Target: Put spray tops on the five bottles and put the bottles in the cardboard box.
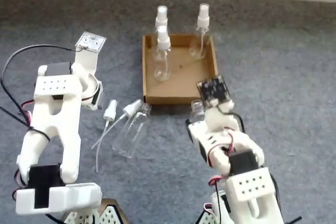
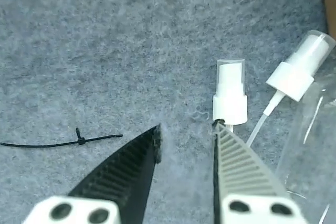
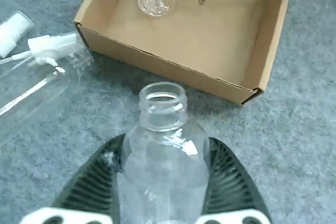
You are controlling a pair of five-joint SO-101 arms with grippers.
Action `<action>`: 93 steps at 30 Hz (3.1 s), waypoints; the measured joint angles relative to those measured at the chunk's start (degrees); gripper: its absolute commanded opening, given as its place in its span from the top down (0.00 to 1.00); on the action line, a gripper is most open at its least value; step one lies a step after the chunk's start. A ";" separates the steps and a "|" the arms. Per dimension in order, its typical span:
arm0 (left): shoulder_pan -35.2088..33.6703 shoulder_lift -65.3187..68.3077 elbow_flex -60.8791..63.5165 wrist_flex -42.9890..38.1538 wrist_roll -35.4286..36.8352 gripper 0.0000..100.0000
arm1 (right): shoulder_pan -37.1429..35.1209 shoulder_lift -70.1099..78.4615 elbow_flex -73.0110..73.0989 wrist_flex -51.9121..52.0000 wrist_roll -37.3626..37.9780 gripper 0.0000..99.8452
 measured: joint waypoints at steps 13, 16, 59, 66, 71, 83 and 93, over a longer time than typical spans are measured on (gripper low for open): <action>4.84 9.32 -0.53 -4.31 2.64 0.84 | -1.23 -32.35 20.57 -0.09 -1.93 1.00; 5.01 11.25 -0.53 -6.15 2.73 0.84 | -1.14 -32.09 21.36 -0.09 -2.29 1.00; 37.01 -27.69 -51.34 8.09 15.03 0.96 | -18.81 -12.22 5.54 -29.89 -10.29 1.00; 43.43 -27.34 -49.14 -3.96 15.03 0.96 | -19.87 -12.31 11.08 -34.90 -9.23 1.00; 46.42 -25.05 -43.60 -6.68 15.03 0.96 | -19.87 -13.63 11.08 -34.99 -8.53 1.00; 46.33 -25.14 -33.14 -9.23 15.03 0.96 | -19.87 -18.90 11.08 -32.53 -8.53 1.00; 44.92 -25.14 -39.91 -10.37 15.03 0.96 | -19.25 -19.16 11.08 -32.44 -8.53 1.00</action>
